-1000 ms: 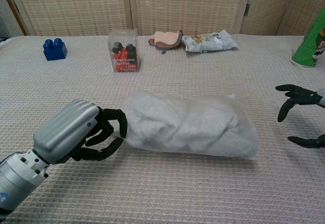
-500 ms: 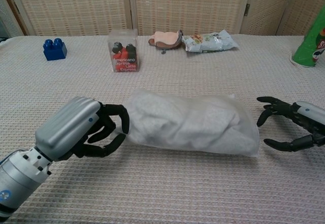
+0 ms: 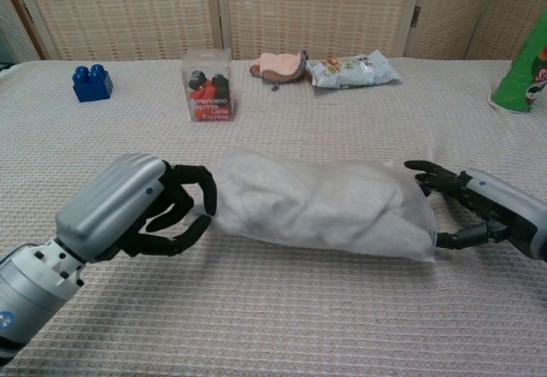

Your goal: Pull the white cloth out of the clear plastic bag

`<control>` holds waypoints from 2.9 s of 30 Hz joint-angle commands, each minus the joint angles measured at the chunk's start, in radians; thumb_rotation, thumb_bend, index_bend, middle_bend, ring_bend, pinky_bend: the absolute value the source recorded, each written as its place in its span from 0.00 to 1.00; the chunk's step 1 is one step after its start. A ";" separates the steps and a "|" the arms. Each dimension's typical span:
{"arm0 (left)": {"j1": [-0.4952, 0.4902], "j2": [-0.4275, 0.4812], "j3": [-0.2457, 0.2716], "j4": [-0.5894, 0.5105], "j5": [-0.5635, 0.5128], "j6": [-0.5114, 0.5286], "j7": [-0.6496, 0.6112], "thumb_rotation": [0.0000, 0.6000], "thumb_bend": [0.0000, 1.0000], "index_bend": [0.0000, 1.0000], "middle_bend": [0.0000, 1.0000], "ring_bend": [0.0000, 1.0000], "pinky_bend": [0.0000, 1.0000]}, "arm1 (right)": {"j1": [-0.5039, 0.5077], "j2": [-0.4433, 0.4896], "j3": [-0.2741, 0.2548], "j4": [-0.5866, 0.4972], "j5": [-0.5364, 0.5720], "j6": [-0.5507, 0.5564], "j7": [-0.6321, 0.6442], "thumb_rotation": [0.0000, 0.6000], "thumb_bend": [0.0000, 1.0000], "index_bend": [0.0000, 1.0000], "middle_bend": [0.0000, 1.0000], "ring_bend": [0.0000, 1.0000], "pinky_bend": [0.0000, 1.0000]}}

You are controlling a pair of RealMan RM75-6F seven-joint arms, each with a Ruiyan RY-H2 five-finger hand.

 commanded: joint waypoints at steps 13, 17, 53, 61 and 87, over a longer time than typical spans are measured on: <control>0.000 0.022 -0.007 -0.042 0.002 0.004 0.017 1.00 0.52 0.70 1.00 1.00 1.00 | -0.045 0.078 0.010 -0.117 0.020 0.101 -0.192 1.00 0.48 0.75 0.06 0.00 0.00; 0.001 0.026 -0.007 -0.053 0.006 0.007 0.025 1.00 0.52 0.70 1.00 1.00 1.00 | -0.059 0.132 0.007 -0.182 0.014 0.132 -0.246 1.00 0.48 0.75 0.06 0.00 0.00; 0.053 0.154 -0.082 0.244 -0.126 -0.022 -0.107 1.00 0.52 0.70 1.00 1.00 1.00 | -0.194 0.423 0.093 -0.128 0.205 0.181 -0.339 1.00 0.48 0.75 0.07 0.00 0.00; 0.079 0.168 -0.094 0.300 -0.161 -0.033 -0.150 1.00 0.52 0.69 1.00 1.00 1.00 | -0.222 0.448 0.145 -0.075 0.255 0.188 -0.275 1.00 0.48 0.75 0.07 0.00 0.00; 0.069 0.816 -0.006 -0.831 -0.215 -0.276 0.083 1.00 0.18 0.09 0.25 0.17 0.30 | -0.263 0.732 0.013 -0.645 0.055 0.262 -0.880 1.00 0.11 0.00 0.00 0.00 0.00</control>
